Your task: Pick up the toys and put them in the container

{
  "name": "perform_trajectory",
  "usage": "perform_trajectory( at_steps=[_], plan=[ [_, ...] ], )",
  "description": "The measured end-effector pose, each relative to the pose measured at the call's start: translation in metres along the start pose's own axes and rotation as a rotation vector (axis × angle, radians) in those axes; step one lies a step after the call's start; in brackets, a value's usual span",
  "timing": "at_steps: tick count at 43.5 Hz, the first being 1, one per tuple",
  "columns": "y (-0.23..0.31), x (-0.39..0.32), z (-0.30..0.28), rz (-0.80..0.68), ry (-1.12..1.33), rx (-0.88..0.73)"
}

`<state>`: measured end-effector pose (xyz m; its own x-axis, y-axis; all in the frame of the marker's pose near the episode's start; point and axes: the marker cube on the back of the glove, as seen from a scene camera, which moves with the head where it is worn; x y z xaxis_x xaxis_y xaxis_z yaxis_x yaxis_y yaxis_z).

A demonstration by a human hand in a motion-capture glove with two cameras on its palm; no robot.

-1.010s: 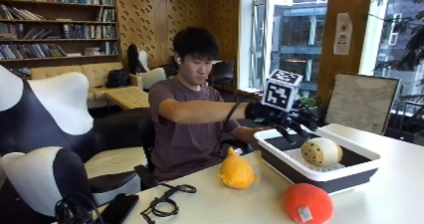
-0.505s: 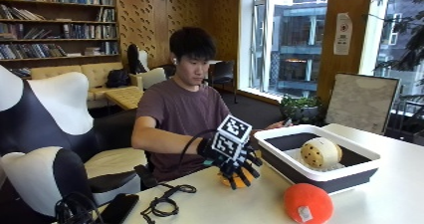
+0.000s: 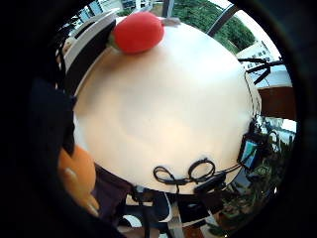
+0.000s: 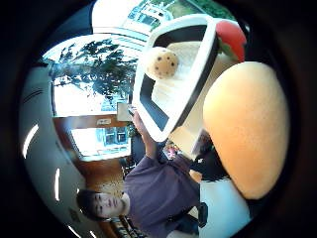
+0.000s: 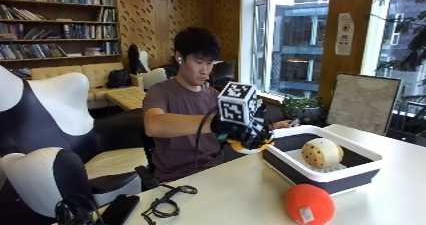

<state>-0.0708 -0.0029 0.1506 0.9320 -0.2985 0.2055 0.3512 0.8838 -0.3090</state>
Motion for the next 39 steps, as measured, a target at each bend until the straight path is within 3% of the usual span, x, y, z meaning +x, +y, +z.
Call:
perform_trajectory(
  at_steps=[12,27,39],
  plan=[
    [-0.025,-0.045,-0.054,-0.003,0.125,0.011],
    [-0.058,-0.13,-0.059,-0.066,0.154,0.055],
    [-0.13,-0.245,-0.035,-0.147,0.283,0.073]
  ],
)
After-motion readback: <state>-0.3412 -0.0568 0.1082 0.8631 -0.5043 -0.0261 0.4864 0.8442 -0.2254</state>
